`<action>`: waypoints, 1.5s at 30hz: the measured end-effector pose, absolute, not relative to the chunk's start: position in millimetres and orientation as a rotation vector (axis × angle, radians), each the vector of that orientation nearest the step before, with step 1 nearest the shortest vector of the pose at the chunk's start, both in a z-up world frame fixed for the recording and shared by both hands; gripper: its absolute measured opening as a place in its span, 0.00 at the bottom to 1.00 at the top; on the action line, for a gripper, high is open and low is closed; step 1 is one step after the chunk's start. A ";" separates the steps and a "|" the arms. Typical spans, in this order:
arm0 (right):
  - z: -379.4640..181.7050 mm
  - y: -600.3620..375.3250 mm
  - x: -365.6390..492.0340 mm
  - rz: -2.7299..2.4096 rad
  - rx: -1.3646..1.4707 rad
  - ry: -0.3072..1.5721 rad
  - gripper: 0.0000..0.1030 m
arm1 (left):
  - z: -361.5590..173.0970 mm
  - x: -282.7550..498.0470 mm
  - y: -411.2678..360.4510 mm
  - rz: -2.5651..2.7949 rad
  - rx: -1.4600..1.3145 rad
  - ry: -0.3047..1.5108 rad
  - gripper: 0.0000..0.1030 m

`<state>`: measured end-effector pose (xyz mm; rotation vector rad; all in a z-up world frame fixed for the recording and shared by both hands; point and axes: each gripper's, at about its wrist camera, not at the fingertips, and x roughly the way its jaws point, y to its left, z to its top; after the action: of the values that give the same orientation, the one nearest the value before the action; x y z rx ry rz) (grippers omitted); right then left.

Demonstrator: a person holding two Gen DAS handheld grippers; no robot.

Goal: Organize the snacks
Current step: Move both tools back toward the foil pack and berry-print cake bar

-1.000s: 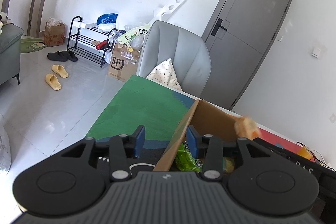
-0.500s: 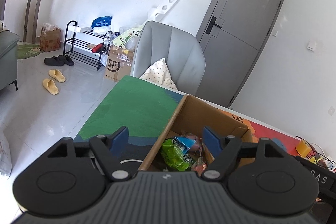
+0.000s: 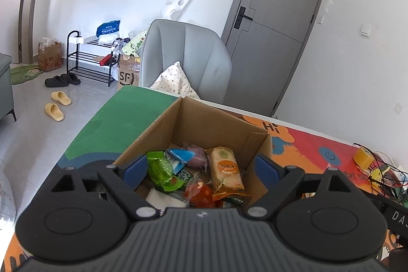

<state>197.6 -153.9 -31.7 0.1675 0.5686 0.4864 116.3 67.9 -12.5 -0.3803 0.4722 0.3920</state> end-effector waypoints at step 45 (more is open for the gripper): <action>-91.9 -246.2 335.5 0.291 0.564 0.825 0.75 | -33.4 271.0 -43.3 0.301 -0.292 0.652 0.84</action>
<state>335.6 -246.2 -91.9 0.5641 0.8251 0.2915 271.0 -43.3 -33.4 -0.2917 0.6523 0.3015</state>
